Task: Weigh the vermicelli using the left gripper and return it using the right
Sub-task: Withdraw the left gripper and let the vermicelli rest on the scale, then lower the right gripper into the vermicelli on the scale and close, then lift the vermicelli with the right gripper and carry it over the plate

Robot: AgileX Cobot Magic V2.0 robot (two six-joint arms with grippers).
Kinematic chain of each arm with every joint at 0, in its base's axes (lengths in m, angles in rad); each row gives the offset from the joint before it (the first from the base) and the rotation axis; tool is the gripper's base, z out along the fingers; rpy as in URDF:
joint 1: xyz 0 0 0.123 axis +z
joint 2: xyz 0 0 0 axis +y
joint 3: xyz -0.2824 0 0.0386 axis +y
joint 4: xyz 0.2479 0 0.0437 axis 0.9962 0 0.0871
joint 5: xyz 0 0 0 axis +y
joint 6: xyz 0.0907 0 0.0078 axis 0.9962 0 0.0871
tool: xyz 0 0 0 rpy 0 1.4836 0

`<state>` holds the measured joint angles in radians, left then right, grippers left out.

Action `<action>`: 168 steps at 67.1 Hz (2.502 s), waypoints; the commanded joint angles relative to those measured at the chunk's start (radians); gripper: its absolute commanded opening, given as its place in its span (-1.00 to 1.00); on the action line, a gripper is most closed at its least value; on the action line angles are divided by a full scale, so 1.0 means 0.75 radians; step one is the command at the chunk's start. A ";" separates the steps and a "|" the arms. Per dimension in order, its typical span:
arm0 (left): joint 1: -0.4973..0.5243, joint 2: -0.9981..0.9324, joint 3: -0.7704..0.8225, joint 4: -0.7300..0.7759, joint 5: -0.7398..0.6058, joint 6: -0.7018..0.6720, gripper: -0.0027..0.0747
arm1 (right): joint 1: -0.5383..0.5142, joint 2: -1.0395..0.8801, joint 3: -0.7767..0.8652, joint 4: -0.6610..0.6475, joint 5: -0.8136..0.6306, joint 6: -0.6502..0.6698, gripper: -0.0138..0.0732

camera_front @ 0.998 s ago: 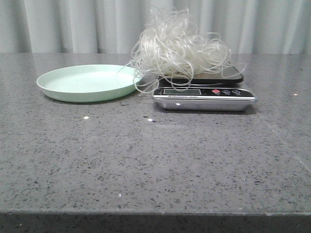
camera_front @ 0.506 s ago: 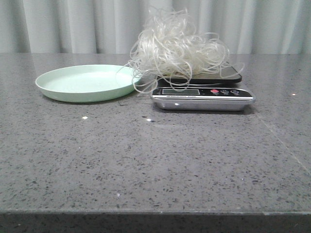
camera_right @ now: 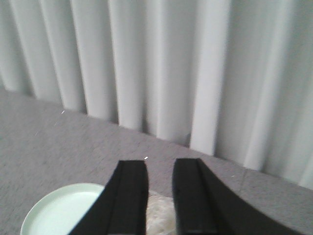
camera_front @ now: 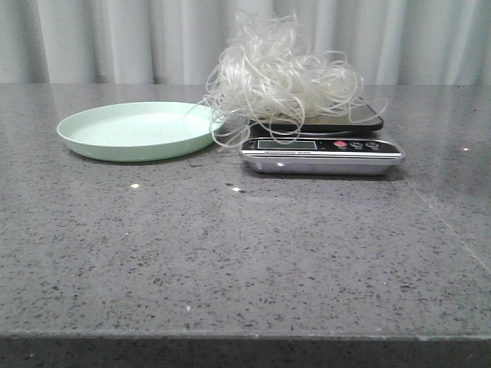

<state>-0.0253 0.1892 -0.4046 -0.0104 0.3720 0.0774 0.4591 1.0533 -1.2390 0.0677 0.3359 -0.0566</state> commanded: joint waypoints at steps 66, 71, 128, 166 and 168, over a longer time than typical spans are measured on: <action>0.002 0.013 -0.036 -0.008 -0.114 -0.013 -0.58 | 0.166 0.549 -0.158 -0.139 0.301 -0.160 0.63; 0.002 0.013 -0.036 -0.008 -0.114 -0.013 -0.58 | 0.166 0.571 -0.158 -0.139 0.297 -0.160 0.63; 0.002 0.013 -0.036 -0.027 -0.109 -0.013 -0.58 | 0.166 0.774 -0.158 -0.311 0.306 -0.160 -0.34; 0.002 0.013 -0.036 -0.054 -0.109 -0.013 -0.58 | 0.166 0.533 -0.178 -0.311 0.237 -0.159 -0.33; 0.002 0.013 -0.036 -0.054 -0.109 -0.013 -0.58 | 0.166 0.524 -0.193 -0.311 0.236 -0.159 -0.33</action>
<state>-0.0253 0.1892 -0.4046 -0.0384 0.3699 0.0737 0.5861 1.5264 -1.3295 -0.1473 0.5979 -0.1666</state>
